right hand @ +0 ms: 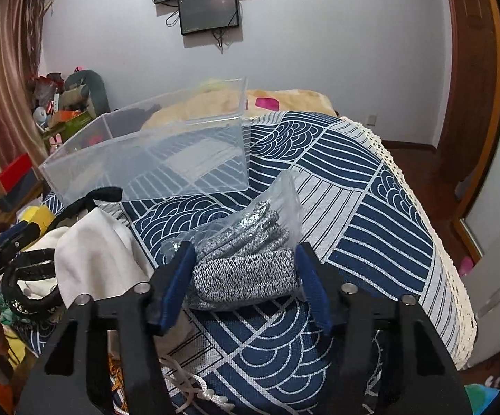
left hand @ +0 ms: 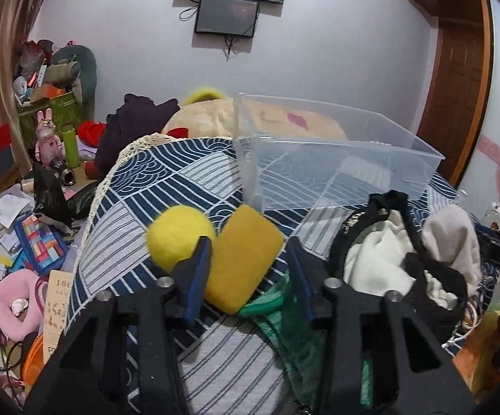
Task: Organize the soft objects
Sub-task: 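Grasp the yellow sponge with the left tool while the right tool grasps the bagged grey sock, then drop the yellow sponge and bagged grey sock into the clear box with both tools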
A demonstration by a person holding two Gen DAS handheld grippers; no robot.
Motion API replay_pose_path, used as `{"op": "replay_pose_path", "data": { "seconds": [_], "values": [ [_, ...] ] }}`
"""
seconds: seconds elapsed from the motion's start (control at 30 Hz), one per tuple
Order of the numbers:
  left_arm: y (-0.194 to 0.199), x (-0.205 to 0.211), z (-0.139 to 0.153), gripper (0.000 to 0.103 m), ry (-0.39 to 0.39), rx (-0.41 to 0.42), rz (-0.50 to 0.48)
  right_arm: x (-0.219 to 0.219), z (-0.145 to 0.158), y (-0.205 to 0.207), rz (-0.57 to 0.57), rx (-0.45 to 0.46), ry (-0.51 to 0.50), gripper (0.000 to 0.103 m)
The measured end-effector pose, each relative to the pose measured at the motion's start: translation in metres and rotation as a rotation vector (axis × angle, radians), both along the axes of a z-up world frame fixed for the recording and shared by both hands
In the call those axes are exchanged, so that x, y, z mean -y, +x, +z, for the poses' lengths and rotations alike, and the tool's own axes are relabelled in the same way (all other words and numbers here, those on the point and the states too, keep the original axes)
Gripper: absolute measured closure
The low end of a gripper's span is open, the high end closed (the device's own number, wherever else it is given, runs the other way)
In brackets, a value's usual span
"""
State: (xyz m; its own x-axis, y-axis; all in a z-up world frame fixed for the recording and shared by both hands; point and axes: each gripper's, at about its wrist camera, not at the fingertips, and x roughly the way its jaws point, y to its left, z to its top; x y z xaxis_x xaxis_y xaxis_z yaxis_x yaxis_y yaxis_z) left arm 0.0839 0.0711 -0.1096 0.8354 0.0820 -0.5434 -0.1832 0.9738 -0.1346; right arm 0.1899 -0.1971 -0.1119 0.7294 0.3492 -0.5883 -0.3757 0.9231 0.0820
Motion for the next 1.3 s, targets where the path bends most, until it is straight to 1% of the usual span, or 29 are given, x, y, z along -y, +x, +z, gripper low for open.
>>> {"op": "replay_pose_path", "data": {
  "seconds": [0.07, 0.17, 0.23, 0.27, 0.3, 0.4, 0.53, 0.67, 0.83, 1.1, 1.2, 1.3],
  "values": [
    [0.001, 0.001, -0.001, 0.071, 0.023, -0.008, 0.011, 0.001, 0.001, -0.001, -0.003, 0.004, 0.000, 0.053],
    [0.001, 0.004, -0.002, 0.073, 0.056, -0.009, 0.012, -0.001, 0.003, -0.001, -0.007, 0.018, -0.005, 0.058],
    [0.000, 0.004, -0.001, 0.077, 0.065, -0.006, 0.018, -0.004, 0.005, -0.002, -0.005, 0.028, -0.006, 0.061],
    [-0.001, 0.004, 0.000, 0.081, 0.058, -0.002, 0.017, -0.004, 0.007, -0.002, -0.004, 0.033, -0.005, 0.063],
    [-0.002, 0.003, 0.002, 0.090, 0.055, 0.004, 0.015, -0.004, 0.008, -0.002, -0.004, 0.039, -0.004, 0.064],
    [-0.008, 0.001, 0.010, 0.095, 0.039, 0.030, 0.008, -0.004, 0.014, -0.005, -0.009, 0.059, 0.004, 0.065],
    [-0.014, 0.004, 0.019, 0.097, 0.038, 0.061, 0.000, 0.000, 0.023, -0.010, -0.016, 0.095, 0.024, 0.065],
    [-0.018, 0.008, 0.034, 0.097, 0.019, 0.103, -0.019, 0.005, 0.035, -0.013, -0.016, 0.127, 0.057, 0.065],
    [-0.018, 0.017, 0.058, 0.097, 0.021, 0.161, -0.055, 0.001, 0.052, -0.012, 0.005, 0.165, 0.077, 0.065],
    [0.003, 0.013, 0.084, 0.097, -0.011, 0.213, -0.086, -0.019, 0.075, -0.001, 0.047, 0.221, 0.074, 0.065],
    [0.018, 0.011, 0.090, 0.097, 0.000, 0.210, -0.078, -0.029, 0.079, 0.007, 0.062, 0.225, 0.075, 0.065],
    [0.032, 0.009, 0.093, 0.097, -0.008, 0.199, -0.080, -0.041, 0.082, 0.021, 0.077, 0.217, 0.070, 0.065]
  ]
}}
